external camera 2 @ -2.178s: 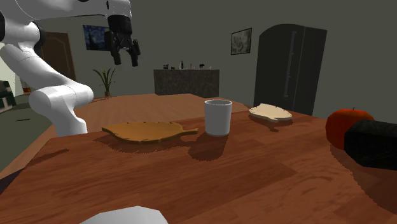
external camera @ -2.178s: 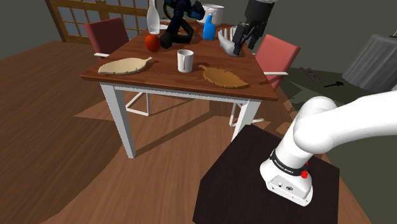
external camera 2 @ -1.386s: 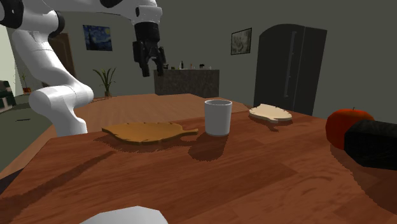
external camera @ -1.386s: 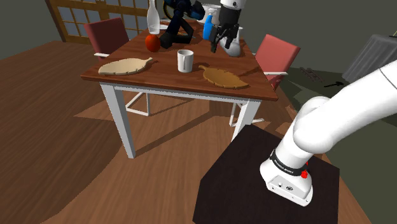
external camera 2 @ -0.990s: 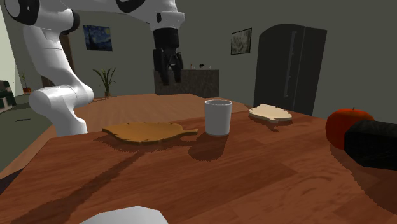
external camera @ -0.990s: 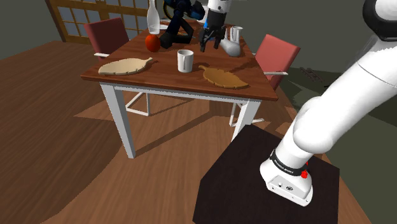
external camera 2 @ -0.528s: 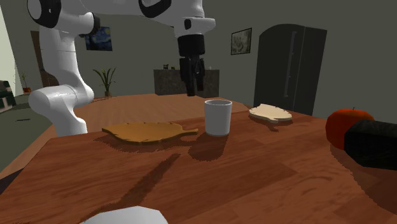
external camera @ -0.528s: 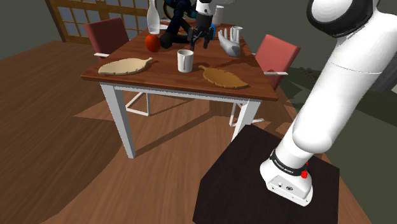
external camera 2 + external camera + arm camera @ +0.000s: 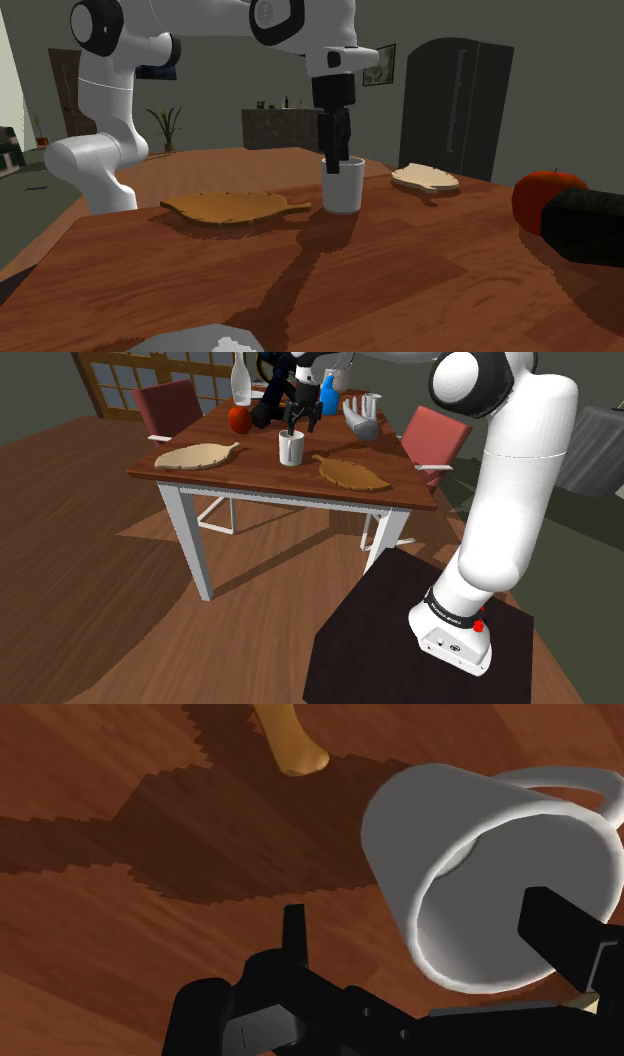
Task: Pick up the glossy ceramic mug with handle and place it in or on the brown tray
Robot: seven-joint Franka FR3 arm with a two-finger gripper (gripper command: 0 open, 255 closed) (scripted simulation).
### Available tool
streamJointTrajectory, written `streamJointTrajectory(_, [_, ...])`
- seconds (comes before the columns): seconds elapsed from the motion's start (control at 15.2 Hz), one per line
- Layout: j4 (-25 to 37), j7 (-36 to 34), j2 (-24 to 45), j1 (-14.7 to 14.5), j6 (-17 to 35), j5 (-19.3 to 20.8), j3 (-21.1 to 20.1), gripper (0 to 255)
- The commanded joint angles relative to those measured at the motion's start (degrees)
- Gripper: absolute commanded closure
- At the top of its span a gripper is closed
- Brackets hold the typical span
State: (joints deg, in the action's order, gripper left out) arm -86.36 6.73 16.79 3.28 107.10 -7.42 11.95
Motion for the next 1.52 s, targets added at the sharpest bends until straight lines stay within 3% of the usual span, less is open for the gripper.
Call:
streamJointTrajectory(0.0, [-0.8,0.1,0.4,0.0,1.2,-0.1,0.0,0])
streamJointTrajectory(0.2, [-2.8,0.3,0.9,-0.1,3.7,-0.3,-0.2,0])
streamJointTrajectory(0.73, [-2.8,0.3,0.9,-0.1,3.7,-0.3,-0.2,0])
streamJointTrajectory(0.79, [-2.8,0.3,0.9,-0.1,3.7,-0.3,-0.2,255])
streamJointTrajectory(1.45, [-2.1,0.2,0.8,-0.1,3.0,-0.3,-0.1,255])
